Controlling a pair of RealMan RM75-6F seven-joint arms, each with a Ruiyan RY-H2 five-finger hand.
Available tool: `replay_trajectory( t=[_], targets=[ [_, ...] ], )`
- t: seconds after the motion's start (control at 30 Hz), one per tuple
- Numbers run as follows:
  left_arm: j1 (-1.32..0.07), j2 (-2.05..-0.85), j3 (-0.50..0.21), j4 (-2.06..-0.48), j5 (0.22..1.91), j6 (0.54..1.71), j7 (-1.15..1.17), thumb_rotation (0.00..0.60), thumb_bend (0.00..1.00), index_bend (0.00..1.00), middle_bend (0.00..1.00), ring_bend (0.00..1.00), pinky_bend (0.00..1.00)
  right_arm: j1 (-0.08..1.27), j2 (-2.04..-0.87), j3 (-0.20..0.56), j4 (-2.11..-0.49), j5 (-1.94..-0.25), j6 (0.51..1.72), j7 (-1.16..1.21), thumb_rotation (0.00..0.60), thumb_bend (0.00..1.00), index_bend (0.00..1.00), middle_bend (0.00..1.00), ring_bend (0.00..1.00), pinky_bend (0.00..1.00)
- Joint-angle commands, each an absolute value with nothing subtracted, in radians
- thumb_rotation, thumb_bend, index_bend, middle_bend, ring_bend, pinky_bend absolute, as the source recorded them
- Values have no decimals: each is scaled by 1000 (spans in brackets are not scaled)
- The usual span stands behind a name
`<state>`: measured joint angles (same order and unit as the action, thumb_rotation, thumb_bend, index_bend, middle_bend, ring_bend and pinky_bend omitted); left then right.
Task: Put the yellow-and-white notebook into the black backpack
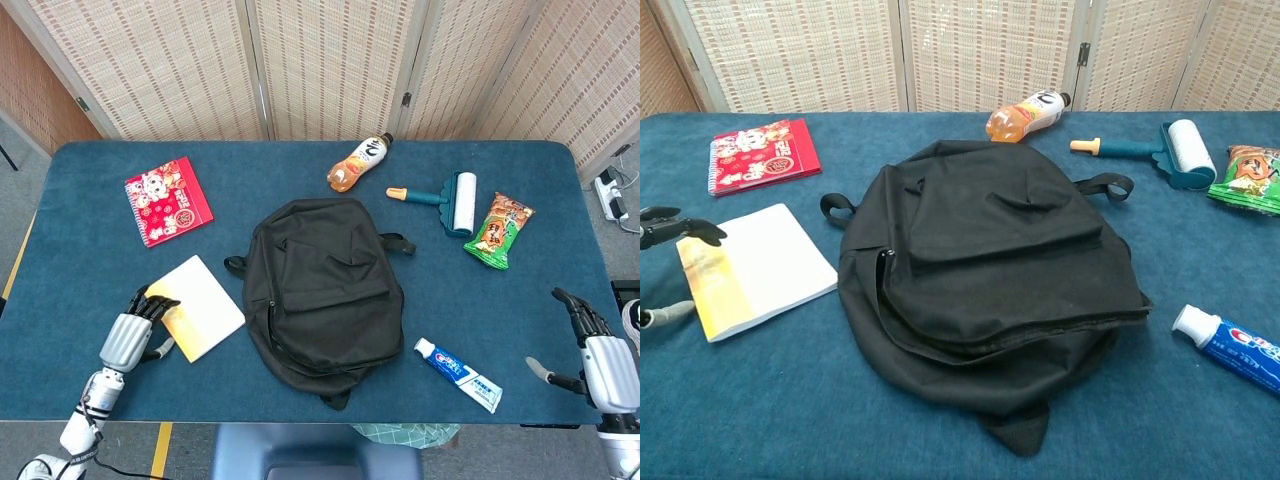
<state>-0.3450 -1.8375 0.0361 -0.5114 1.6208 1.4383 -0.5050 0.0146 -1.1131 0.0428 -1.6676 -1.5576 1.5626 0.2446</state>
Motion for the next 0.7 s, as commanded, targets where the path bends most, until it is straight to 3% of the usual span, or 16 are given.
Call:
replay_trajectory(
  t=[0.03,0.7],
  targets=[
    [-358,-1844,26,-526,1616,1438,-535,600,356,263,304,231,40,12,-1113,43,-1665,-1556,1566,248,600,185,81,175,130,196],
    [-471,-1852,-40,-636,1588,1391,-616,600,454,314,365,292,84,8,-1116,49,-1651,-1557,1573,268,600,185,81,175,129,196]
  ],
)
